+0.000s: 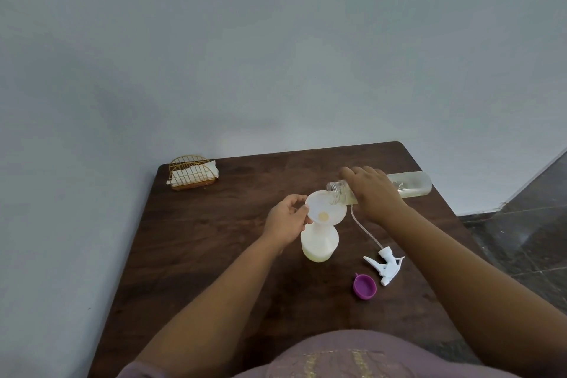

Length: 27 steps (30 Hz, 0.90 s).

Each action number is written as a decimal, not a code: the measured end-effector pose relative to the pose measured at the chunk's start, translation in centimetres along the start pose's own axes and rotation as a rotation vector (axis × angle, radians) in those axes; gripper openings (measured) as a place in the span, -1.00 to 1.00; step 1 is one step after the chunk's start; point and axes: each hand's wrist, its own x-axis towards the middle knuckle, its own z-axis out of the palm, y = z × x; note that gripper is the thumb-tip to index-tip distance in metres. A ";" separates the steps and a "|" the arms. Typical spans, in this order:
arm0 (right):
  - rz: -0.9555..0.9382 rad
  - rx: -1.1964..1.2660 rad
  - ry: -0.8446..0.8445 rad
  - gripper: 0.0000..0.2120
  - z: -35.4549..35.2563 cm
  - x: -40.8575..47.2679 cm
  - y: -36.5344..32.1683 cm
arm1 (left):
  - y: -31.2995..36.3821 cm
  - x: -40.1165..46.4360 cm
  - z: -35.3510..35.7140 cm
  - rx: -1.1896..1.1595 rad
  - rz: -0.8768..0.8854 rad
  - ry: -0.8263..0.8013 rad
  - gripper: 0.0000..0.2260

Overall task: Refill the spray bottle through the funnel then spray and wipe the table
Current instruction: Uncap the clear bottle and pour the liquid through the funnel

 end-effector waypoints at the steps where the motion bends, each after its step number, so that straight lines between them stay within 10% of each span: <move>1: 0.001 -0.002 -0.001 -0.55 0.0 0.0 0.0 | 0.0 0.0 0.0 0.001 0.000 -0.003 -0.74; 27: 0.007 0.001 0.004 -0.57 0.3 0.2 0.3 | 0.1 0.3 0.1 -0.004 -0.002 0.007 -0.76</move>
